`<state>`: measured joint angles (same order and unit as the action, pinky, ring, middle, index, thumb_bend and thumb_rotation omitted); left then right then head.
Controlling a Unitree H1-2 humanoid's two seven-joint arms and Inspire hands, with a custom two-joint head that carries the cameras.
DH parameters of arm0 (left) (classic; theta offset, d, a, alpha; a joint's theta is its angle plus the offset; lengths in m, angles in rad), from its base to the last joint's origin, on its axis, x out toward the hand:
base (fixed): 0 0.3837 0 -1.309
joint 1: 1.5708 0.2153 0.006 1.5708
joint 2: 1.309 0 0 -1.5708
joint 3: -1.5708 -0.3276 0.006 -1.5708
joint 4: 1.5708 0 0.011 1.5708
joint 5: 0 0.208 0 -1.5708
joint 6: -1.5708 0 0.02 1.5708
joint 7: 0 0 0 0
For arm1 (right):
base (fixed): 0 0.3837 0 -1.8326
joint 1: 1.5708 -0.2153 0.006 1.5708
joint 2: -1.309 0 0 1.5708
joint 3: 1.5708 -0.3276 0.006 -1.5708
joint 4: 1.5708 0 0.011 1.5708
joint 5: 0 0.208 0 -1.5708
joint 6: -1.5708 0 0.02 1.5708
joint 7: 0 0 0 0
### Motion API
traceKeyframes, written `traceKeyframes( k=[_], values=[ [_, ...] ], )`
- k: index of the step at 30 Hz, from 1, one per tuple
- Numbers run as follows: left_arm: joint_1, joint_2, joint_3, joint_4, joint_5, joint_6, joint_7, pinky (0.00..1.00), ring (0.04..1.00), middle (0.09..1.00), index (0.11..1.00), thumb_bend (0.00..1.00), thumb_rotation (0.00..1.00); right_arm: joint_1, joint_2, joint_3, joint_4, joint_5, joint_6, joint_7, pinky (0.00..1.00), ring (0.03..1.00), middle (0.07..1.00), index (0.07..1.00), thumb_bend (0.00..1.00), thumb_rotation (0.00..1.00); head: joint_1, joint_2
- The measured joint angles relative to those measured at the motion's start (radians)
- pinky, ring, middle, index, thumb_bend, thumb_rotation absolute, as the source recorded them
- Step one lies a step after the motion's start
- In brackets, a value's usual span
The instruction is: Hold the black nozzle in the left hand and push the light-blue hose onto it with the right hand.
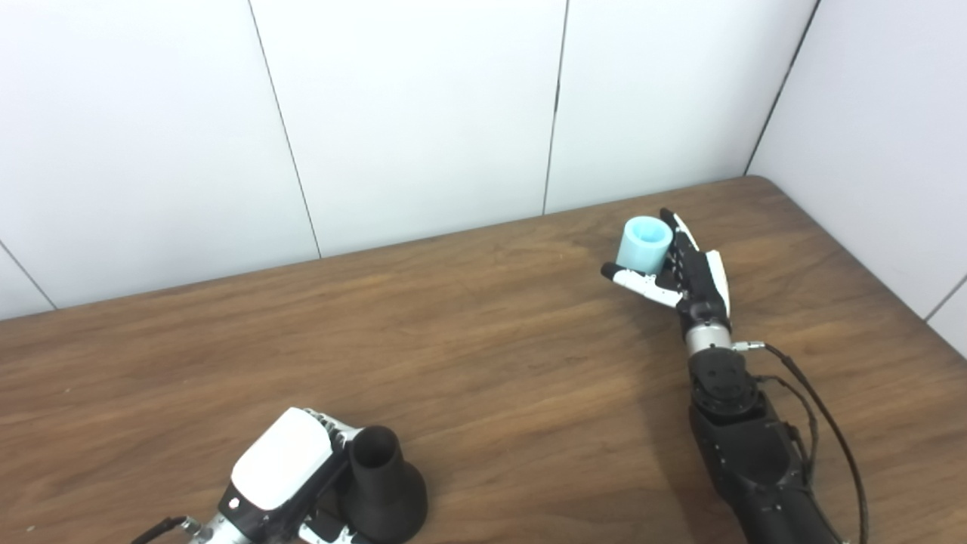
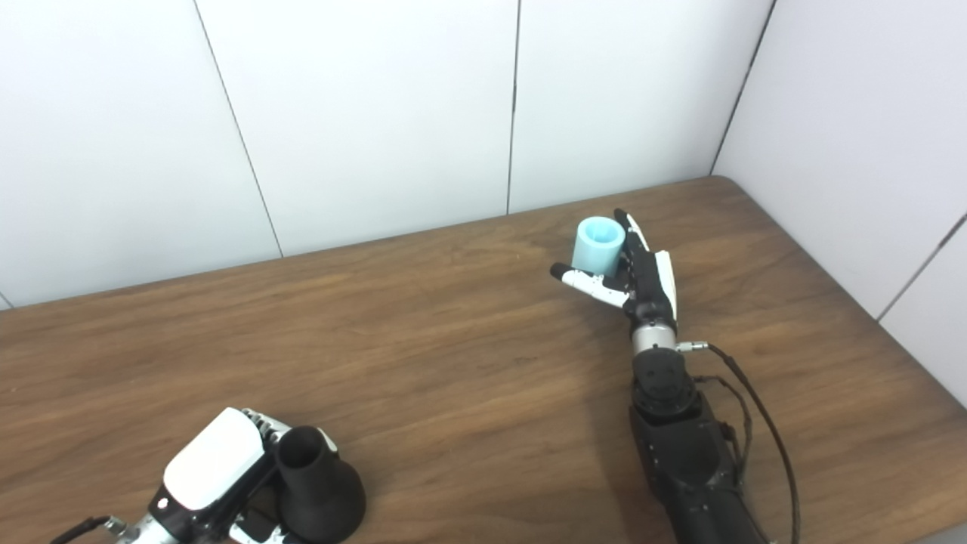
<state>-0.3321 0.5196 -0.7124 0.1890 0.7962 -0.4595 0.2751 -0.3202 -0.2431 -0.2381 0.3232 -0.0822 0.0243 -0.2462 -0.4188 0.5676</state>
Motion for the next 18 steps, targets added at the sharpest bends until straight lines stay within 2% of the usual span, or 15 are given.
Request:
traceKeyframes(
  k=[9, 12, 14, 16, 18],
  values=[
    [0.003, 0.002, 0.004, -0.004, -0.001, 0.000, -0.004, 0.12, 0.169, 0.253, 0.484, 0.52, 0.04, -0.010, 0.017, -0.021, 0.007, 0.016, 0.002, -0.025, 0.78, 0.823, 0.820, 0.833, 0.95, 0.18, 0.000, 0.002],
    [0.006, 0.002, 0.008, -0.006, -0.002, -0.001, -0.007, 0.12, 0.170, 0.252, 0.484, 0.52, 0.04, -0.015, 0.018, -0.027, 0.012, 0.021, 0.002, -0.033, 0.78, 0.827, 0.823, 0.835, 0.93, 0.13, 0.002, 0.002],
    [0.007, 0.002, 0.009, -0.007, -0.005, -0.001, -0.009, 0.12, 0.177, 0.262, 0.484, 0.52, 0.04, -0.016, 0.019, -0.030, 0.013, 0.025, 0.002, -0.035, 0.77, 0.820, 0.817, 0.829, 0.93, 0.16, 0.002, 0.000],
    [0.007, 0.002, 0.009, -0.007, -0.006, -0.002, -0.009, 0.12, 0.172, 0.255, 0.484, 0.52, 0.04, -0.018, 0.022, -0.033, 0.014, 0.030, 0.002, -0.038, 0.80, 0.838, 0.829, 0.835, 0.93, 0.14, 0.002, 0.000],
    [0.007, 0.002, 0.010, -0.007, -0.005, -0.002, -0.010, 0.12, 0.170, 0.254, 0.484, 0.52, 0.04, -0.020, 0.024, -0.031, 0.018, 0.025, 0.004, -0.045, 0.77, 0.819, 0.815, 0.829, 0.93, 0.18, 0.000, -0.002]
  ],
)
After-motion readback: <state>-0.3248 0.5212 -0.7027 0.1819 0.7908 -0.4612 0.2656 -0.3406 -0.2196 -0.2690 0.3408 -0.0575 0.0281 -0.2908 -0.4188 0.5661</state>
